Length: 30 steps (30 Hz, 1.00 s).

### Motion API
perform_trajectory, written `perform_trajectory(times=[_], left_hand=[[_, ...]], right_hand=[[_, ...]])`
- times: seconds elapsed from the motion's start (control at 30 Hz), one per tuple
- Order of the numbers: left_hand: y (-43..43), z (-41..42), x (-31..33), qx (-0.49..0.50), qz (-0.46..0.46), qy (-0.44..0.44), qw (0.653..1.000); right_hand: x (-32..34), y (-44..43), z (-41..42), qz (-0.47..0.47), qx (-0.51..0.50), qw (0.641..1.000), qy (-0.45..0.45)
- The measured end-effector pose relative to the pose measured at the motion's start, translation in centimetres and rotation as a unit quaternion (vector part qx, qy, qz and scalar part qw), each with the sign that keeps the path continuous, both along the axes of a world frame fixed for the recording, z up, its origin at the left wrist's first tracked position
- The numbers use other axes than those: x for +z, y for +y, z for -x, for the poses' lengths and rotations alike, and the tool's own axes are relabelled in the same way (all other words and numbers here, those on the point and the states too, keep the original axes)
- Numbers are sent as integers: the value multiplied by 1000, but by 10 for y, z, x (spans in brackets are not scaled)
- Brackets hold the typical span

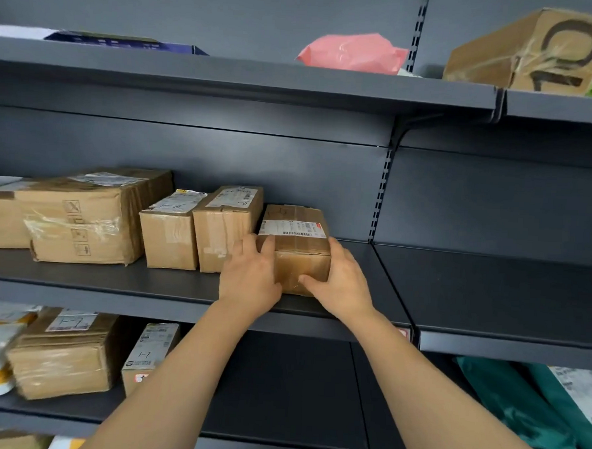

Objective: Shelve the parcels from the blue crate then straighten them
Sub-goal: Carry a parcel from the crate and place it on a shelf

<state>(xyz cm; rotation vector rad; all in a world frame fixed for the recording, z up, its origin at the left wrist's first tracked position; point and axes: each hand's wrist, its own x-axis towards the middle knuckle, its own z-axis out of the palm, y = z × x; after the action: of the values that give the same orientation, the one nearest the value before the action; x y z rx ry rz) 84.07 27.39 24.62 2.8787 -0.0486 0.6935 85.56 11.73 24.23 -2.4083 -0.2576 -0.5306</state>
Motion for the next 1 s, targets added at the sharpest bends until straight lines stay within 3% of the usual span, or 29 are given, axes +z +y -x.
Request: perform_trajectory(times=[0.17, 0.37, 0.63, 1.0], left_hand=[[-8, 11, 0, 5, -67, -49, 997], [-17, 26, 5, -137, -87, -88, 983], [-46, 91, -3, -310, -123, -64, 941], [-131, 256, -26, -513, -150, -53, 844]], right_hand=[[-3, -6, 18, 116, -56, 992, -13], [-5, -24, 67, 221, -172, 960, -17], [-15, -44, 193, 256, -350, 899, 53], [-32, -80, 423, 248, -516, 802, 170]])
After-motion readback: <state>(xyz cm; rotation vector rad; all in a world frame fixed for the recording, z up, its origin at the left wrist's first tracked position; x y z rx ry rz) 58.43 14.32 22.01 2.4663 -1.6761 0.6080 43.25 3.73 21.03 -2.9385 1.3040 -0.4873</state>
